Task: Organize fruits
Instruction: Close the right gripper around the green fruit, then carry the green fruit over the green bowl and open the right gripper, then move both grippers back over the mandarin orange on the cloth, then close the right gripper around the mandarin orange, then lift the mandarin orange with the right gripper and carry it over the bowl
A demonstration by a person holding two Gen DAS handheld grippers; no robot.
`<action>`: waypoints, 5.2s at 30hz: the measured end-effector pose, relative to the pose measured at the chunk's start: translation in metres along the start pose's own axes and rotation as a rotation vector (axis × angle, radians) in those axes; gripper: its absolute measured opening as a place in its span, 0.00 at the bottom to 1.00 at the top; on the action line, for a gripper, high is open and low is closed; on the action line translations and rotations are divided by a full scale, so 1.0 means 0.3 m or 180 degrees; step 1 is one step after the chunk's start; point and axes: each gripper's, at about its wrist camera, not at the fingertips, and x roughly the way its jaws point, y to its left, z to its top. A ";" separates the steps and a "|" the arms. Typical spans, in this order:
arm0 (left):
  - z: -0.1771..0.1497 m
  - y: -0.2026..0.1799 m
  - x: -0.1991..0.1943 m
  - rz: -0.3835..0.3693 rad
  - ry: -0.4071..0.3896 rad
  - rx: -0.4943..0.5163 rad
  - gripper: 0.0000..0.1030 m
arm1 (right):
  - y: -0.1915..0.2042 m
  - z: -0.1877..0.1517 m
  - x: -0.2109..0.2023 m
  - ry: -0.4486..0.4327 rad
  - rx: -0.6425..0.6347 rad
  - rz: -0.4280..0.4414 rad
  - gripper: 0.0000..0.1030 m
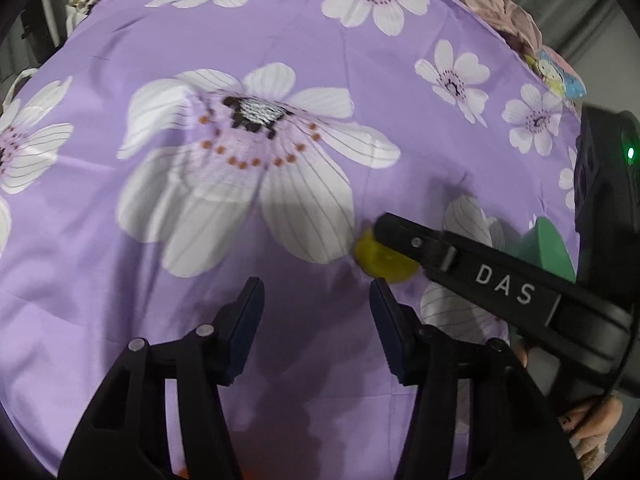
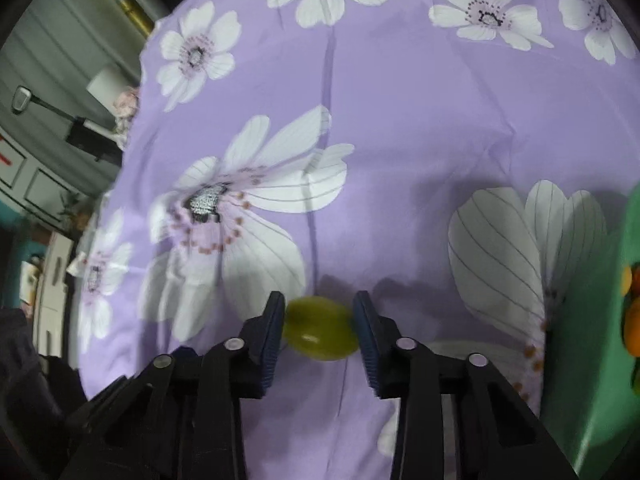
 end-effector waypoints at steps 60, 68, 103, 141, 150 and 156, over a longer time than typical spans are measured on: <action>-0.089 -0.477 -0.281 -0.0824 -0.1010 0.1476 0.32 | -0.122 -0.131 -0.585 -0.1093 -0.0028 0.0283 0.38; -0.136 -0.665 -0.221 -0.1009 -0.0817 0.1760 0.33 | -0.301 -0.172 -0.683 -0.1276 0.0330 0.0123 0.38; -0.020 -0.024 -0.231 0.0193 -0.0801 0.0344 0.57 | -0.128 -0.159 -0.489 -0.0450 -0.0181 0.0554 0.49; 0.017 0.262 -0.252 0.0350 -0.0654 -0.0523 0.58 | 0.272 -0.376 0.009 0.1122 -0.0793 0.1302 0.43; 0.014 0.217 -0.228 0.0322 -0.0584 -0.0382 0.58 | 0.121 -0.248 -0.079 0.0567 -0.0408 0.0800 0.43; 0.002 0.156 -0.170 0.0267 -0.0422 -0.0220 0.58 | 0.019 -0.191 -0.104 0.0140 -0.0246 -0.0017 0.43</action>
